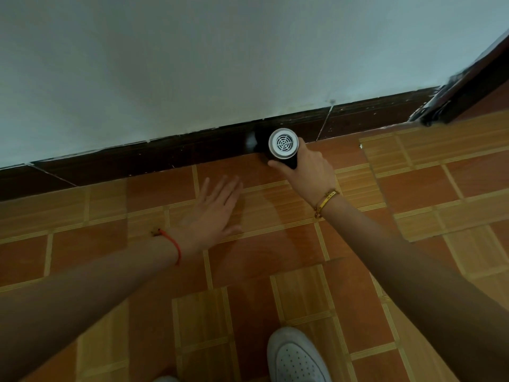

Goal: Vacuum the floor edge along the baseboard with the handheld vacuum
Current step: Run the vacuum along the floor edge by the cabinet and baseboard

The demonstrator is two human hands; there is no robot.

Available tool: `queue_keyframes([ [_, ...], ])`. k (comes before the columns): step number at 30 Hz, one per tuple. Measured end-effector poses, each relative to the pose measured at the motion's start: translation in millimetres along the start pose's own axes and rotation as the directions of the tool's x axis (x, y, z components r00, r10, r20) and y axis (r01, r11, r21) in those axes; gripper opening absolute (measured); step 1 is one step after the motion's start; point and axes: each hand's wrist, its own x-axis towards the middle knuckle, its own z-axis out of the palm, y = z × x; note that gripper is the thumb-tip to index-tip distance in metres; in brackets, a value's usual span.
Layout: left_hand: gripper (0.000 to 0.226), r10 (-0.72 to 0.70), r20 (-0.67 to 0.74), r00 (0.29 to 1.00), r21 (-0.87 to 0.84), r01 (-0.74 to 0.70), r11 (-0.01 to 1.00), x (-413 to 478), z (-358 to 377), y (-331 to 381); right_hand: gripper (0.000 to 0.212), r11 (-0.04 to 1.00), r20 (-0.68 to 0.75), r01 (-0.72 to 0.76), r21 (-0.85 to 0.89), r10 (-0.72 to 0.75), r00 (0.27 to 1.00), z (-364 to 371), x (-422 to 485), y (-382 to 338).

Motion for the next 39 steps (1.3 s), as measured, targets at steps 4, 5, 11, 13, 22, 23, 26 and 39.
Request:
queue_keyframes([
  [4,0.096,0.013,0.051,0.999,0.04,-0.015,0.999,17.5,-23.7,4.3,0.07,0.998,0.001,-0.035,0.057,0.035,0.999,-3.0,2.6,5.6],
  [5,0.096,0.016,0.067,0.998,0.025,-0.018,1.0,21.9,-28.8,6.8,0.071,0.996,-0.004,-0.054,0.074,0.055,0.998,-3.4,2.7,7.8],
  [11,0.093,0.01,0.099,0.995,0.043,-0.014,0.999,27.7,-46.0,4.0,0.078,0.982,-0.038,-0.13,0.138,0.137,0.99,-0.3,-2.3,14.4],
  [13,0.093,-0.033,0.121,0.992,0.041,0.028,0.999,23.6,-46.7,0.5,0.079,0.985,-0.026,-0.121,0.125,0.125,0.992,0.6,-3.8,11.4],
  [22,0.099,-0.11,0.096,0.989,-0.098,0.119,0.988,31.3,-33.8,16.8,0.08,0.975,-0.057,-0.167,0.147,0.177,0.983,-1.1,-3.5,13.6],
  [23,0.1,-0.104,0.088,0.991,-0.116,0.114,0.987,36.3,-32.9,21.2,0.078,0.97,-0.072,-0.182,0.164,0.195,0.978,-2.2,-3.2,16.8],
  [26,0.102,-0.091,0.079,0.993,-0.165,0.103,0.981,52.9,-29.2,36.2,0.071,0.955,-0.116,-0.213,0.205,0.239,0.964,-6.5,-2.3,28.1],
  [39,0.114,0.035,0.114,0.993,-0.148,-0.018,0.989,94.7,-14.2,73.0,0.071,0.943,-0.236,-0.217,0.252,0.277,0.931,-26.1,-3.6,75.2],
])
